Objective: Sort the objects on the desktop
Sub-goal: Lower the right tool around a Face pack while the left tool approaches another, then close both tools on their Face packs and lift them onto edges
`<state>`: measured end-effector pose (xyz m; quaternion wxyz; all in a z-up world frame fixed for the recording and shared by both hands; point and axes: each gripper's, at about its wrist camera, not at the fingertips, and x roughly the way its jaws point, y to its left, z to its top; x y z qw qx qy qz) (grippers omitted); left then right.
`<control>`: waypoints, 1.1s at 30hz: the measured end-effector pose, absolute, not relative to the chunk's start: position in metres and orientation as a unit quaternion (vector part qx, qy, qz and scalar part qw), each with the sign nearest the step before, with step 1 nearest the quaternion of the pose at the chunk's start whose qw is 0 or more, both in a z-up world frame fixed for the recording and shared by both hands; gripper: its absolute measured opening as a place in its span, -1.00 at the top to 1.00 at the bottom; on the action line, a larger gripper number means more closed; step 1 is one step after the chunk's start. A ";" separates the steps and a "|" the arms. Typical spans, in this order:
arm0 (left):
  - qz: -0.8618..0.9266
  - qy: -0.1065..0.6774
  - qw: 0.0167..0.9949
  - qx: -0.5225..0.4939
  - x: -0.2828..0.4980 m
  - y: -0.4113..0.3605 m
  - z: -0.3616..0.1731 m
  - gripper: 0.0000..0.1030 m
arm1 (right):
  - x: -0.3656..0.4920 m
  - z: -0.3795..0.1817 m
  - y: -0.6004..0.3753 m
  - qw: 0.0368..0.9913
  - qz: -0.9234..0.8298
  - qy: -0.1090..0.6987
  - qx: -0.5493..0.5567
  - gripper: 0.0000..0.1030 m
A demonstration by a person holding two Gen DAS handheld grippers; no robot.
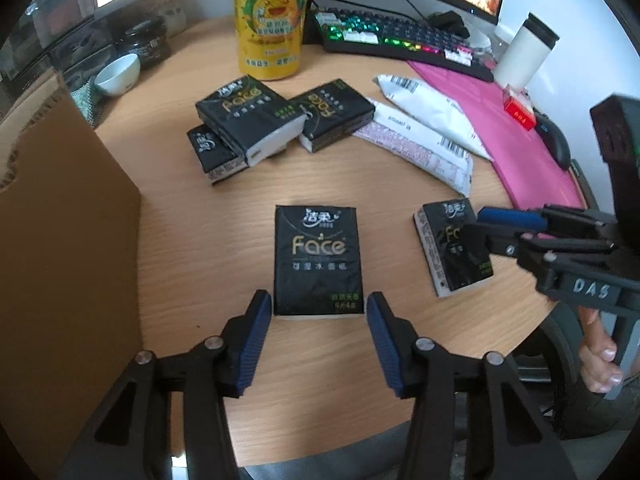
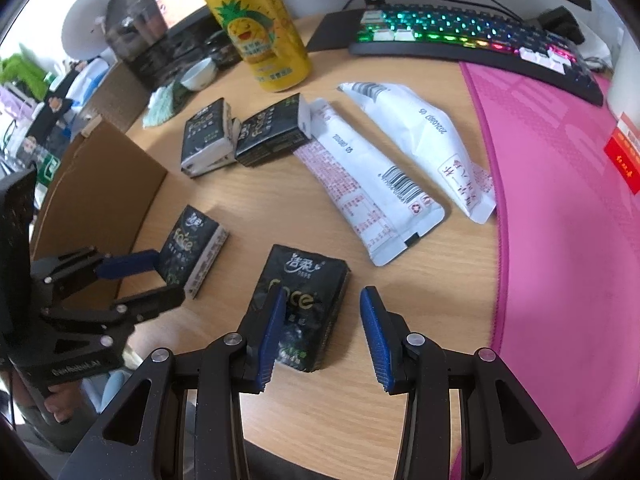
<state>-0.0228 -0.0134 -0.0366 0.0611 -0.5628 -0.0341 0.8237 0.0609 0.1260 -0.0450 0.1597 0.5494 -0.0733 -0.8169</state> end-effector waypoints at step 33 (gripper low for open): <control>0.821 -0.067 0.064 -0.563 -0.029 -0.032 -0.042 -0.19 | 0.051 -0.049 0.077 0.171 -0.814 -0.004 0.555 0.08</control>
